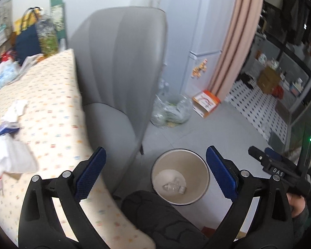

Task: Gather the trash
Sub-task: 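Open the right tool to drop the blister pack while the left tool drops the plastic bag into the bin, then move both open tools back over the trash on the table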

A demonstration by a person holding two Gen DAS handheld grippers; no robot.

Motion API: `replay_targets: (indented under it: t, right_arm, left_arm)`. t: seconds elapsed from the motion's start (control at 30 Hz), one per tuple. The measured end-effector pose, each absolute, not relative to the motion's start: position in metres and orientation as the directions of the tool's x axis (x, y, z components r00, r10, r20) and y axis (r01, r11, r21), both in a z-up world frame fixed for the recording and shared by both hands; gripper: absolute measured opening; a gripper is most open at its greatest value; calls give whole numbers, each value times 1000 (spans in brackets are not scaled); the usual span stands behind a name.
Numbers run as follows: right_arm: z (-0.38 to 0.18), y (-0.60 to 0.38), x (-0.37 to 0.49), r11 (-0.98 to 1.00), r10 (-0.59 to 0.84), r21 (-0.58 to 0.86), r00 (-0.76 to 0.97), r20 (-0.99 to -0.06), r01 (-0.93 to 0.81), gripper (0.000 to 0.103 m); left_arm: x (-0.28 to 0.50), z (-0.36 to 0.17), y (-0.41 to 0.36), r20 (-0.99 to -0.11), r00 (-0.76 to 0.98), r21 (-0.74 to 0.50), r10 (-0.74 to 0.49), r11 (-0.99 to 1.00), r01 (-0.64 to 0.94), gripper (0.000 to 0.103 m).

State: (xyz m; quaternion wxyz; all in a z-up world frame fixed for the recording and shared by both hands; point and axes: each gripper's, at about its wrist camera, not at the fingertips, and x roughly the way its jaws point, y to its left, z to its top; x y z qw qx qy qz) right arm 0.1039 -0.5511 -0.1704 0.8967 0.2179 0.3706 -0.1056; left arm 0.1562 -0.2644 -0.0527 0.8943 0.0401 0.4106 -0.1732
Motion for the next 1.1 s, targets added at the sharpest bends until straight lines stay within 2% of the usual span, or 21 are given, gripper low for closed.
replay_targets:
  t: [0.23, 0.43, 0.67, 0.97, 1.1]
  right_arm:
    - [-145, -513, 108, 901, -105, 226, 692, -714, 370, 95]
    - [-128, -491, 117, 920, -81, 202, 666, -741, 337, 95]
    - [-97, -457, 111, 947, -78, 178, 727, -682, 269, 95]
    - [-64, -415, 105, 971, 28, 205, 799, -600, 120, 95]
    - [-53, -389, 101, 985, 30, 159, 826, -563, 72, 95]
  left_arm:
    - [142, -34, -211, -682, 696, -80, -226, 968, 236, 97]
    - [132, -21, -167, -627, 758, -116, -180, 984, 137, 97]
    - [113, -4, -123, -556, 825, -169, -102, 986, 8, 97]
    - [84, 17, -78, -448, 889, -215, -99, 977, 1, 97]
    - [75, 21, -58, -419, 895, -258, -154, 965, 45, 97]
